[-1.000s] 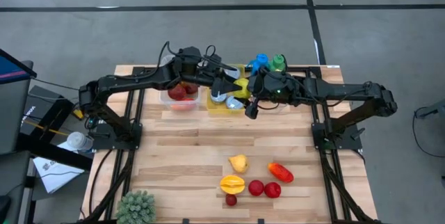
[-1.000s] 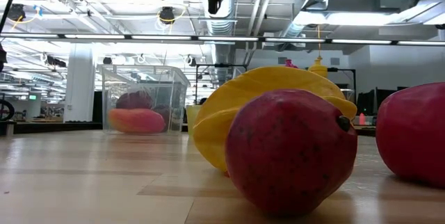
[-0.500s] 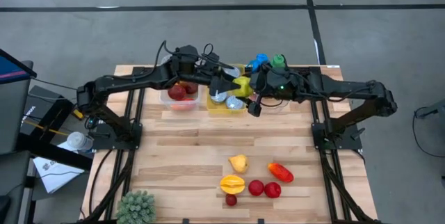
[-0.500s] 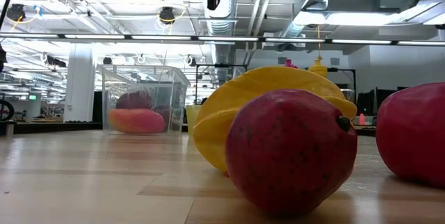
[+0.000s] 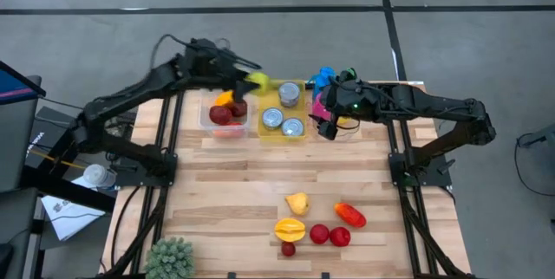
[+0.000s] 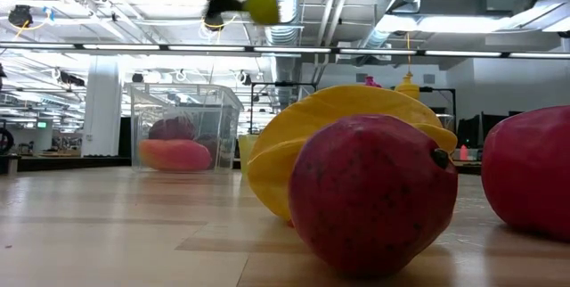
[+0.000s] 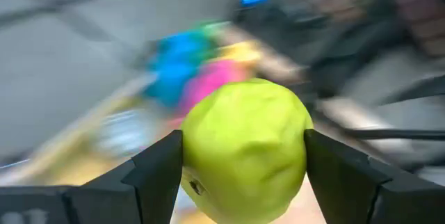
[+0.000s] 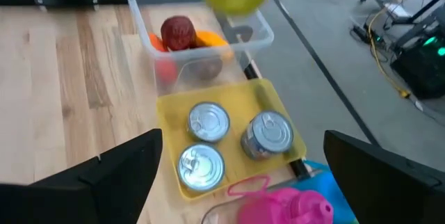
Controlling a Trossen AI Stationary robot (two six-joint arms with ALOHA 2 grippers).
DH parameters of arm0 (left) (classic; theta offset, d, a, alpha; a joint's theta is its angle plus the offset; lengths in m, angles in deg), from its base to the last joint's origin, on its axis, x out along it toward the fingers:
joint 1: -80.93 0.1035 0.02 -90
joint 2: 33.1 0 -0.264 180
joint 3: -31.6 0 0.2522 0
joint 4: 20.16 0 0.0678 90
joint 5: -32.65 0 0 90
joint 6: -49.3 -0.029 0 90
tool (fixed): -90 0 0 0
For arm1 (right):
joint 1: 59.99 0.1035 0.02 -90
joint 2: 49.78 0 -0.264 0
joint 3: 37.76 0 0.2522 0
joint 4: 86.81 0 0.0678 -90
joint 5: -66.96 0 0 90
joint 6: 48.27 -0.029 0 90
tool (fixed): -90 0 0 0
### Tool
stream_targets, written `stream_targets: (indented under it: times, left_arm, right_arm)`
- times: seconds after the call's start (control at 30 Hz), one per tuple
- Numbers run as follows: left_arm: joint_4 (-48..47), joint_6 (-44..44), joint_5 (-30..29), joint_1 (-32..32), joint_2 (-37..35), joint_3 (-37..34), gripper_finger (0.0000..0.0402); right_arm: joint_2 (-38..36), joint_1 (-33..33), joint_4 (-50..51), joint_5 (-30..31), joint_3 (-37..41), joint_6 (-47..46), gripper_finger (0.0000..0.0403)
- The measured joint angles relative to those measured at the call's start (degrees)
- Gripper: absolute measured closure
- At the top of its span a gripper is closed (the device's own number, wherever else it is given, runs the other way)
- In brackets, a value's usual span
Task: Pick & Place Food Item
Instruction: Put the green apple into the transparent container, then put the red mango into the transparent container
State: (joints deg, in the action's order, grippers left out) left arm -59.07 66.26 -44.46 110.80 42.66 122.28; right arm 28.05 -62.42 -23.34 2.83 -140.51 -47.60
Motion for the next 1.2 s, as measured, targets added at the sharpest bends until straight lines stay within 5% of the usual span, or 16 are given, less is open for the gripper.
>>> stream_targets:
  times: [0.13, 0.23, 0.73, 0.97, 1.2]
  left_arm:
    - [-11.93, -8.47, -17.58, 2.88, -3.90, 0.02, 0.0142]
    - [-16.67, -10.83, -24.54, 5.46, -4.35, 0.02, 0.0142]
    - [-7.22, -8.70, -20.51, 17.57, 2.39, -18.93, 0.0142]
    - [-4.25, -8.57, -23.32, 17.60, 3.85, -19.96, 0.0135]
    - [-3.81, -9.05, -23.65, 17.46, 3.68, -19.93, 0.0085]
  right_arm:
    - [0.00, 0.01, 1.30, -0.07, 0.13, -0.68, 0.0014]
    - [0.22, 0.02, 1.23, -0.07, 0.20, -0.68, 0.0014]
    - [0.24, -0.70, 1.29, -0.26, 0.24, -2.21, 0.0014]
    - [0.24, -0.70, 1.27, -0.28, 0.24, -2.91, 0.0014]
    - [0.24, -0.70, 1.98, -0.31, 0.28, -3.69, 0.0014]
